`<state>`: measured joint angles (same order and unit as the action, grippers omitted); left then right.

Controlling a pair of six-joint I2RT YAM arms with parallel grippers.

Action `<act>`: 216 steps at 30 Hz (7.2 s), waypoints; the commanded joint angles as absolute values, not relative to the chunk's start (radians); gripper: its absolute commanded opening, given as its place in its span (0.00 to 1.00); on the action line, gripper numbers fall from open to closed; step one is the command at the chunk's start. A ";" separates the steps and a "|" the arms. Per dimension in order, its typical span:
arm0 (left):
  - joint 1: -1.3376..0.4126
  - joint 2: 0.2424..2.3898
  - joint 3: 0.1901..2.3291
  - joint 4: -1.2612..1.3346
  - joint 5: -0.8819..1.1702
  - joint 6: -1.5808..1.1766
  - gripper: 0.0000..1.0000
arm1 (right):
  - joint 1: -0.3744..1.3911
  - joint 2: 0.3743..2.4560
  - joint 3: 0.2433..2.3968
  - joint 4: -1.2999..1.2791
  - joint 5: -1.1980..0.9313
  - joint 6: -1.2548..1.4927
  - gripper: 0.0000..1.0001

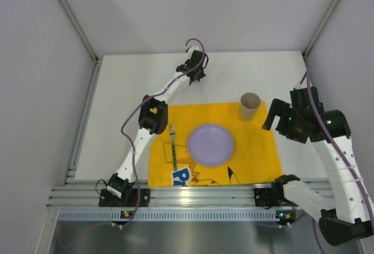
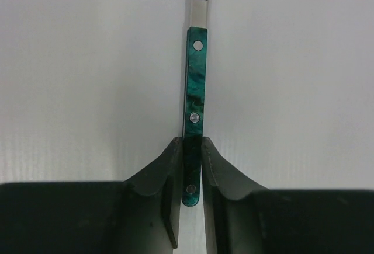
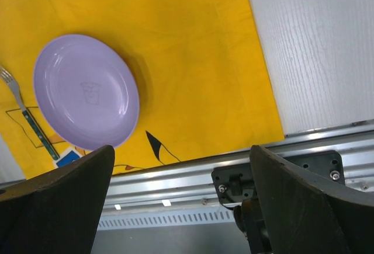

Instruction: Set the dinner table for one person

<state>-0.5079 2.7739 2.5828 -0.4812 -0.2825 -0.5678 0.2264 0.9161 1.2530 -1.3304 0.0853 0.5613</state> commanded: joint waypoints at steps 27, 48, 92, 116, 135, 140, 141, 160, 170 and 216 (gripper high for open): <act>-0.433 2.596 2.272 -0.809 -0.077 -0.377 0.00 | 0.229 0.994 1.269 -1.175 -0.018 0.420 1.00; -0.541 1.543 1.410 -0.246 0.475 -0.786 0.00 | 0.229 1.134 1.345 -0.829 -0.429 0.503 1.00; -0.721 1.227 1.090 -0.182 0.291 -0.889 0.89 | 0.403 1.164 1.329 -0.558 -0.520 0.694 0.00; -0.388 1.195 1.181 -0.716 -0.114 -0.617 0.95 | 0.416 1.149 0.779 -0.913 -0.183 0.462 0.00; -0.350 1.258 1.184 -0.700 -0.132 -0.540 0.93 | 0.420 1.214 0.961 -0.951 -0.134 0.445 0.45; -0.264 1.310 1.149 -0.638 -0.058 -0.508 0.92 | 0.399 1.103 1.203 -1.110 0.058 0.425 0.54; -0.233 1.321 1.143 -0.609 -0.037 -0.496 0.92 | 0.355 1.106 1.232 -1.121 0.072 0.417 0.55; -0.109 1.687 1.161 -0.376 0.275 -0.448 0.84 | -0.213 1.840 1.485 -0.847 -0.287 0.502 0.50; -0.098 1.733 1.128 -0.356 0.224 -0.382 0.80 | -0.212 2.035 1.505 -0.785 -0.239 0.471 0.55; -0.018 2.109 1.503 -0.449 0.210 -0.403 0.00 | -0.153 2.269 1.690 -0.715 -0.333 0.566 0.00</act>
